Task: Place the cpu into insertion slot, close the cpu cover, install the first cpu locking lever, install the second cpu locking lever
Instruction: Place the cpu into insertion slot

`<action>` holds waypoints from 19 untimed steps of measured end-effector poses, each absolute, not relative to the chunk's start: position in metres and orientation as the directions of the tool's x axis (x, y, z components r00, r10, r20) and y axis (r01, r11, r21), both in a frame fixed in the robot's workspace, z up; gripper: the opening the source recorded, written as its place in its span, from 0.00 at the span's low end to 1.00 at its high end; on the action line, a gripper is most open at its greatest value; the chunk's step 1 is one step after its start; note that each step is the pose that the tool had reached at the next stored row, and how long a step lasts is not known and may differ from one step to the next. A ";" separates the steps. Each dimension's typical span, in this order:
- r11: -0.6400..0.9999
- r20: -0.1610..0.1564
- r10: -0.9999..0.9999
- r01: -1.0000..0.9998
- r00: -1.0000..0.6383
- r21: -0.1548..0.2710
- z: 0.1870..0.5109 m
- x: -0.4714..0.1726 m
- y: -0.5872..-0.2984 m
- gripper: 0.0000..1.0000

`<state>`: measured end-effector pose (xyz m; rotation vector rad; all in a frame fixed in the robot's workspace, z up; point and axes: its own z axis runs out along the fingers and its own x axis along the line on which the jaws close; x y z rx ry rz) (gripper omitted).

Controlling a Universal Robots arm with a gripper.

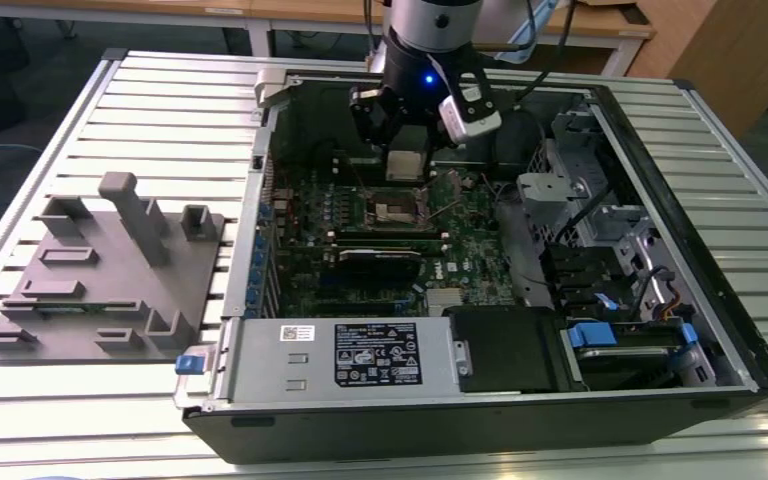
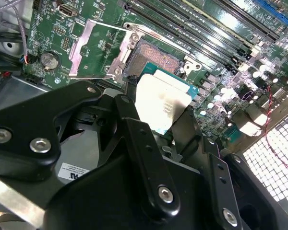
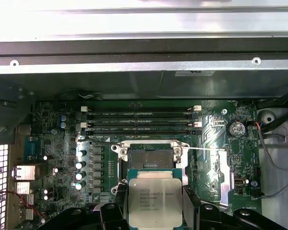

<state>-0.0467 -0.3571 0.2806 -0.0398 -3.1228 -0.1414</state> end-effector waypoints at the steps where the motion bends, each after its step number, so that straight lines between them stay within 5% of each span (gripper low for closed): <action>1: 0.996 0.016 0.025 0.026 -1.000 0.090 0.280 -0.047 -0.357 0.54; 19: 0.996 0.016 0.025 0.026 -1.000 0.090 0.273 -0.048 -0.354 0.54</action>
